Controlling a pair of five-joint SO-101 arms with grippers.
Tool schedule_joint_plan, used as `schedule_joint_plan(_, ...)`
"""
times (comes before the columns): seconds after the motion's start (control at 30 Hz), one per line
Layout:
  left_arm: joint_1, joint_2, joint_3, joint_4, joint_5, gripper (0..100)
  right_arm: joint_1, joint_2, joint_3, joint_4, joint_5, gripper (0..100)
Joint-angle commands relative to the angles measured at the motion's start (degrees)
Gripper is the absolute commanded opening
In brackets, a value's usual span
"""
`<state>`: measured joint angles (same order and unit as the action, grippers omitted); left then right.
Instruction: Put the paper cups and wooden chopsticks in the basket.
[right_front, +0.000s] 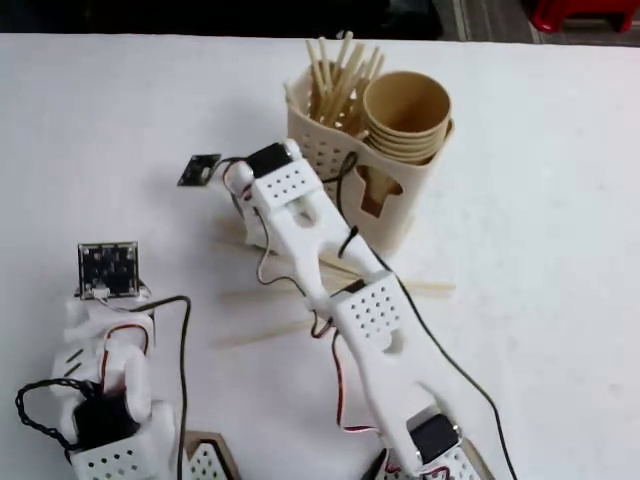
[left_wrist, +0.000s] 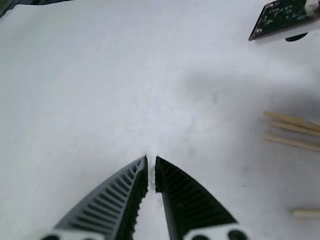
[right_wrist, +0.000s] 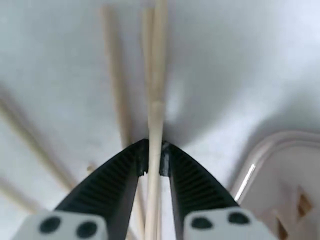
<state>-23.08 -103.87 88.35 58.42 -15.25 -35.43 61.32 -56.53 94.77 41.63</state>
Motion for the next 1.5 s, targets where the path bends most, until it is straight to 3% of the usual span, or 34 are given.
schedule_joint_plan(0.0, -0.40, -0.57, -0.18, -0.35, -0.62, 5, -1.36, -4.70, -0.44, 2.07, 0.44, 1.9)
schedule_joint_plan(0.87, -0.40, -0.57, -0.18, -0.53, -0.70, 5, -1.80, -42.15, -0.35, 2.59, -15.82, 1.9)
schedule_joint_plan(1.13, -0.40, -0.57, -0.18, -0.53, -0.70, 5, -1.63, -54.20, -0.35, -3.38, -19.60, 1.9)
schedule_joint_plan(1.47, -0.40, -0.57, -0.18, -0.53, -0.70, 5, 2.33, -61.14, -0.35, -18.33, -23.12, 1.9)
